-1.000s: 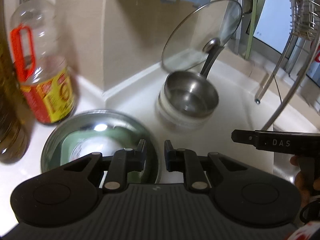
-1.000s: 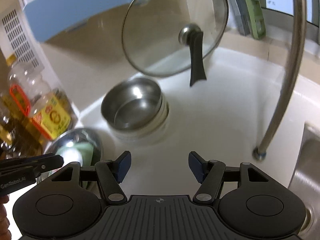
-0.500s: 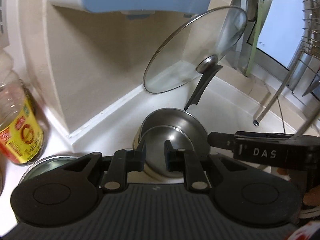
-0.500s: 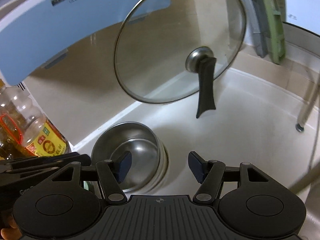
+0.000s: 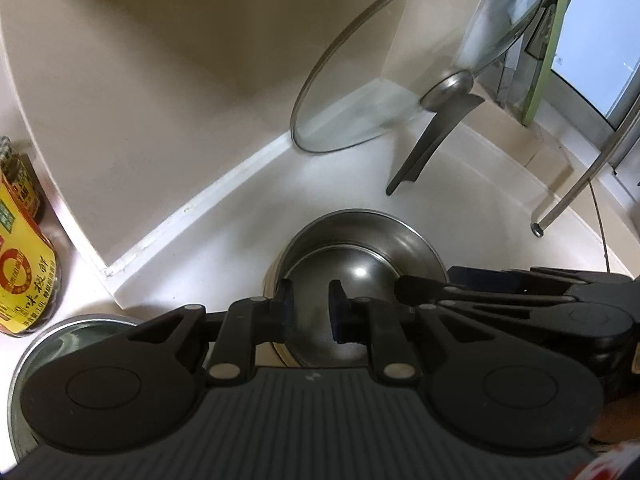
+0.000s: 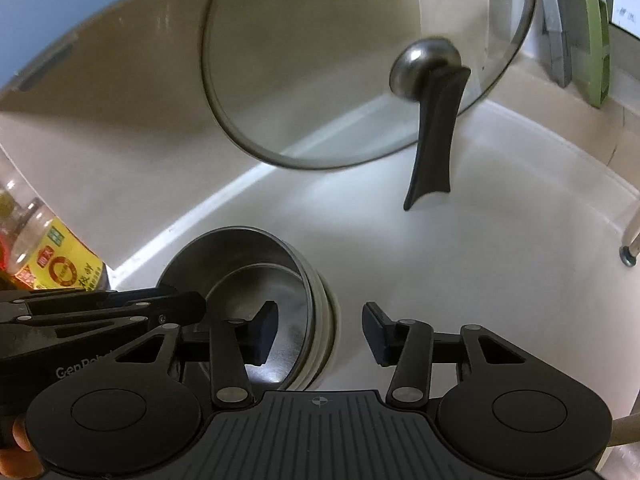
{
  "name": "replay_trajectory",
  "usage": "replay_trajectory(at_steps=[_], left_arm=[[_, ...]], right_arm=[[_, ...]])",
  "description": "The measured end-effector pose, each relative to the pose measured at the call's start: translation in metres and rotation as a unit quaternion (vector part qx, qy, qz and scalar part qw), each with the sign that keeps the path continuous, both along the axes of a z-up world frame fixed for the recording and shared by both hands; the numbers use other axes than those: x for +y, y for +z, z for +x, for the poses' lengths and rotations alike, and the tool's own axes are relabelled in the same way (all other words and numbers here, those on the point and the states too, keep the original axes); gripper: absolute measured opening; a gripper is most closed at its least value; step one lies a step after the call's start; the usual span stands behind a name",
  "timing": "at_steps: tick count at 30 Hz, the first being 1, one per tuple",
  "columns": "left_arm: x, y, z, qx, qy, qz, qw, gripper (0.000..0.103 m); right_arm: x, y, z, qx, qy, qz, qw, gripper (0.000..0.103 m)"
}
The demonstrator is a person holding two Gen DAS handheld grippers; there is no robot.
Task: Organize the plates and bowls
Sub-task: 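Move both grippers to the rim of the pot-and-bowl stack, then close both grippers on the rim of the bowl stack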
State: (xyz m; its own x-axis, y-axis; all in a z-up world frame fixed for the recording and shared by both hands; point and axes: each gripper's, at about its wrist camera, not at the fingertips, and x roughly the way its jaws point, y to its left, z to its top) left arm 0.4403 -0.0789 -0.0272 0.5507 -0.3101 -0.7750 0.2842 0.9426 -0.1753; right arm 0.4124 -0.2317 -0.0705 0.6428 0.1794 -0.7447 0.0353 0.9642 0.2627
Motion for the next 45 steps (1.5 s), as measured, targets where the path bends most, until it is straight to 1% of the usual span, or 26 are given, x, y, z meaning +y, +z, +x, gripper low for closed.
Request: replay_trajectory(at_steps=[2,10,14,15,16,19,21,23,24,27,29,31,33,36,37,38,43,45], left_arm=[[0.001,0.000,0.003,0.007,0.000,-0.004,1.0000,0.016],[0.007,0.008,0.004,0.014,-0.005,-0.014,0.9998,0.016],[0.019,0.018,-0.001,0.017,-0.008,-0.058,0.9982,0.016],[0.021,0.021,-0.001,0.014,-0.005,-0.061,0.9980,0.016],[0.023,0.023,-0.001,0.009,-0.003,-0.062,0.9980,0.017],[0.023,0.022,0.001,0.015,-0.006,-0.061,0.9980,0.017],[0.021,0.017,0.002,0.017,0.002,-0.051,0.9985,0.017],[0.019,0.009,0.004,0.030,0.001,-0.054,0.9981,0.017],[0.017,0.005,0.004,0.034,0.002,-0.049,0.9982,0.017],[0.011,-0.003,0.002,0.034,0.000,-0.043,0.9985,0.017],[0.008,-0.007,-0.002,0.021,0.000,-0.039,0.9990,0.017],[0.004,-0.007,-0.009,-0.008,0.000,-0.021,0.9998,0.017],[0.004,-0.007,-0.018,-0.035,-0.001,-0.011,0.9993,0.017],[0.012,-0.005,-0.033,-0.076,-0.002,-0.035,0.9965,0.017],[0.013,-0.005,-0.037,-0.086,-0.001,-0.034,0.9957,0.017],[0.014,-0.006,-0.039,-0.092,0.001,-0.028,0.9954,0.017],[0.014,-0.007,-0.047,-0.100,-0.002,-0.020,0.9948,0.017],[0.016,-0.002,-0.053,-0.112,0.008,-0.017,0.9935,0.017]], right_arm=[[-0.001,-0.003,0.002,0.005,0.000,0.002,1.000,0.046],[-0.007,-0.005,0.005,0.014,-0.006,0.009,1.000,0.045],[-0.010,-0.006,0.002,0.014,-0.007,0.015,1.000,0.045],[-0.010,-0.006,0.002,0.014,-0.007,0.016,1.000,0.045],[-0.011,-0.007,0.004,0.015,-0.007,0.016,1.000,0.045],[-0.011,-0.010,0.007,0.017,-0.008,0.018,1.000,0.045],[-0.011,-0.011,0.009,0.019,-0.008,0.019,1.000,0.045],[-0.010,-0.013,0.009,0.020,-0.007,0.019,1.000,0.045],[-0.010,-0.013,0.010,0.020,-0.006,0.018,1.000,0.045],[-0.009,-0.016,0.011,0.021,-0.007,0.020,1.000,0.045],[-0.008,-0.018,0.010,0.019,-0.006,0.021,1.000,0.045],[-0.007,-0.020,0.008,0.013,-0.006,0.022,1.000,0.045],[-0.006,-0.022,0.005,0.005,-0.008,0.020,1.000,0.045],[-0.005,-0.025,-0.001,-0.007,-0.011,0.024,1.000,0.045],[-0.005,-0.025,-0.003,-0.010,-0.011,0.025,1.000,0.045],[-0.005,-0.026,-0.004,-0.013,-0.012,0.024,1.000,0.045],[-0.003,-0.026,-0.007,-0.021,-0.013,0.020,0.999,0.045],[0.000,-0.025,-0.008,-0.024,-0.011,0.018,0.999,0.045]])
